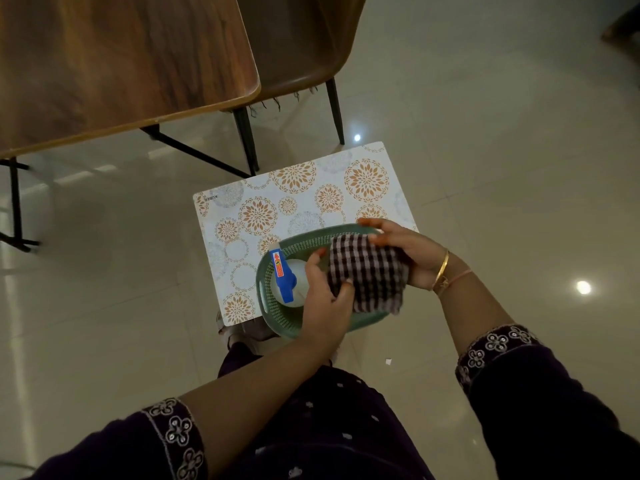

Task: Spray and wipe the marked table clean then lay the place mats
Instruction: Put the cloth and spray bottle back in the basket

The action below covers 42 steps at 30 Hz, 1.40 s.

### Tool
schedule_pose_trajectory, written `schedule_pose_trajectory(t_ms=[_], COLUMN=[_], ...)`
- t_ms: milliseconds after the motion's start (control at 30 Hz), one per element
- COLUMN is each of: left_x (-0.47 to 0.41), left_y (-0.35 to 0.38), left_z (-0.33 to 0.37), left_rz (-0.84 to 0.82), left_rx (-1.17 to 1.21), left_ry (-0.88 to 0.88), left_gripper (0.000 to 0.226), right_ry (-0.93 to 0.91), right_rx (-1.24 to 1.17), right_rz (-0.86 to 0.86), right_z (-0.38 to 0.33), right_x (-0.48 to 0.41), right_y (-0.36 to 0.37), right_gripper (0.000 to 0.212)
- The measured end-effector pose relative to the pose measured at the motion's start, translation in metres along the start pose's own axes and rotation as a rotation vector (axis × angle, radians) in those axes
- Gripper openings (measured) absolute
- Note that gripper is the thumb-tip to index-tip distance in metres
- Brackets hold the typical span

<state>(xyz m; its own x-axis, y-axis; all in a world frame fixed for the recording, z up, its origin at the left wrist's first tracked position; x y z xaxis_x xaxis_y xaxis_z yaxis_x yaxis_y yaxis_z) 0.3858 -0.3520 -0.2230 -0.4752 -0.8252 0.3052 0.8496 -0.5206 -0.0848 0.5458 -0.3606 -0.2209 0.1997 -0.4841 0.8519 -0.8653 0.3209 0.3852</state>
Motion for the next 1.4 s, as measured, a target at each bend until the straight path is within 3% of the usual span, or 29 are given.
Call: schedule_pose_trajectory(t_ms=[100,233,300,367,433,500,567,667,733,800,867,1000,1133,1233,1333,1400], left_x=[-0.003,-0.006,-0.009,-0.015,-0.019,-0.022,-0.023,-0.027,-0.031,-0.034,-0.036,-0.043,-0.053,-0.056,-0.053,-0.051], left_y=[0.001,-0.002,-0.004,-0.004,-0.003,-0.002,-0.004,-0.004,0.000,0.005,0.009,0.014,0.029,0.031,0.027,0.023], left_z=[-0.002,-0.006,-0.008,-0.010,-0.011,-0.013,-0.019,-0.028,-0.033,-0.039,-0.048,-0.063,-0.065,-0.067,-0.077,-0.086], left_rz=[0.068,0.070,0.053,-0.035,-0.178,-0.298,-0.347,-0.387,-0.386,-0.319,-0.255,-0.138,-0.221,-0.258,-0.258,-0.357], left_rx=[0.019,-0.165,-0.207,-0.232,-0.352,-0.566,-0.700,-0.744,-0.705,-0.616,-0.506,-0.441,-0.560,-0.608,-0.508,-0.530], left_ry=[-0.030,-0.084,-0.147,-0.197,-0.171,-0.086,-0.059,-0.096,-0.107,-0.156,-0.233,-0.313,-0.352,-0.316,-0.206,-0.194], left_gripper=[0.058,0.040,0.036,0.049,0.059,0.045,0.033,0.022,0.008,0.007,0.018,0.047,0.072,0.061,0.039,0.044], right_ry=[0.043,0.029,0.019,0.030,0.100,0.145,0.153,0.127,0.141,0.168,0.167,0.187,0.049,-0.026,0.119,0.245], right_rx=[-0.056,0.074,0.185,0.512,1.063,1.454,1.596,1.632,1.588,1.517,1.480,1.605,1.873,1.898,1.783,1.764], right_rz=[0.055,0.014,0.023,0.132,0.269,0.335,0.403,0.477,0.442,0.407,0.400,0.433,0.576,0.591,0.510,0.433], right_z=[0.011,0.017,0.018,0.019,0.022,0.026,0.026,0.018,0.014,0.011,0.005,0.004,0.018,0.026,0.042,0.057], right_x=[-0.004,0.001,0.003,-0.002,-0.016,-0.028,-0.031,-0.037,-0.040,-0.041,-0.041,-0.061,-0.079,-0.081,-0.085,-0.090], right_y=[-0.004,0.003,0.003,0.002,0.003,0.010,0.014,0.006,0.001,0.001,0.004,0.009,0.010,0.014,0.013,0.010], right_gripper=[0.075,0.054,0.054,0.058,0.059,0.043,0.023,0.014,0.022,0.021,0.009,0.048,0.058,0.045,0.041,0.047])
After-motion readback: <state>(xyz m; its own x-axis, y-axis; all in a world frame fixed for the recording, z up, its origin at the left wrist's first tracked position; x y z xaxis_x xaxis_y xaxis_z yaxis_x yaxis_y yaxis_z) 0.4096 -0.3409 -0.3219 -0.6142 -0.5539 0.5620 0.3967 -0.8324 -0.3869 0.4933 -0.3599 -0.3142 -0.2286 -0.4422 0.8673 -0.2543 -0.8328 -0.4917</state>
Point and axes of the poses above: each hand's wrist, its own x-axis away from the middle knuckle, its own y-axis out of the palm, z = x × y, the point moved 3 cm from there along -x, towards the middle knuckle, and after that the axes turned 14 degrees about y, right-handed, at the moved point
